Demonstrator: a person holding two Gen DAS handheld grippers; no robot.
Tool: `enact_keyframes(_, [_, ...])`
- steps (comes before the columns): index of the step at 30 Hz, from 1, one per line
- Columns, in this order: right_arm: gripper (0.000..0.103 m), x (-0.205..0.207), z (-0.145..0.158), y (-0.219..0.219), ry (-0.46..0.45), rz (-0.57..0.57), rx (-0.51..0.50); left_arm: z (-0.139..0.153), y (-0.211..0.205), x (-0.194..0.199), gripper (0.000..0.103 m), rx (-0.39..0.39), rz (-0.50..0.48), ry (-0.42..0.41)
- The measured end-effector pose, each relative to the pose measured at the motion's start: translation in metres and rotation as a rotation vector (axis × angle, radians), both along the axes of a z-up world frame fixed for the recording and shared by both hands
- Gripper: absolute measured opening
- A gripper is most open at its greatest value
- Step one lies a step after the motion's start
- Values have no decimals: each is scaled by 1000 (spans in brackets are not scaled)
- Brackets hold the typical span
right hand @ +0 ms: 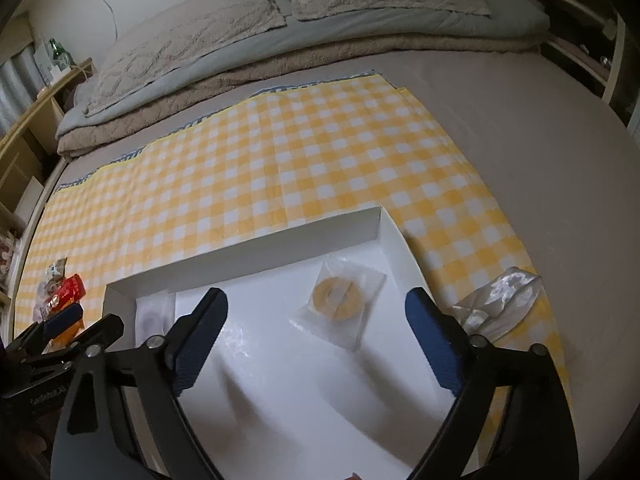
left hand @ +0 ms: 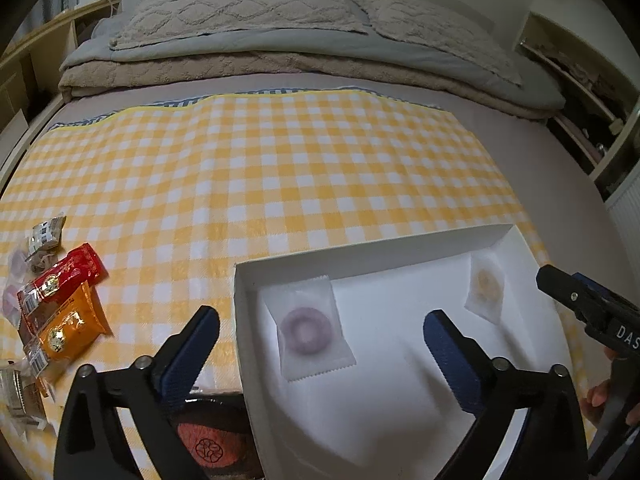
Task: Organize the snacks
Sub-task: 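Move both tools back toward the remaining snacks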
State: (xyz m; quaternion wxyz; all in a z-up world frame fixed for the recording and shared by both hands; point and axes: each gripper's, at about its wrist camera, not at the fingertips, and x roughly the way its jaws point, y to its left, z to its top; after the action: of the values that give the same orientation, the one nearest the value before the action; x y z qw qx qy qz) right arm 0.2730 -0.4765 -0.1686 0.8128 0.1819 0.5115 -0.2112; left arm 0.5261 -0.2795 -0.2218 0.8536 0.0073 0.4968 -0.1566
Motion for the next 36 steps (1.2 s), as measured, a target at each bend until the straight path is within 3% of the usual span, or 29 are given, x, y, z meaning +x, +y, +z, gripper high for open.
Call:
enact_keyframes(9, [103,-17,7,5,38,15,-28,22,10,-26,103,15,-7,-14])
enact_keyframes(19, [103,-34,24,12,18,26,-58,50,24,-56,103,24,-4,-45])
enact_keyframes(36, [103,-59,84,49,-97,85,-140,119,76,-111,103,9,21,-139])
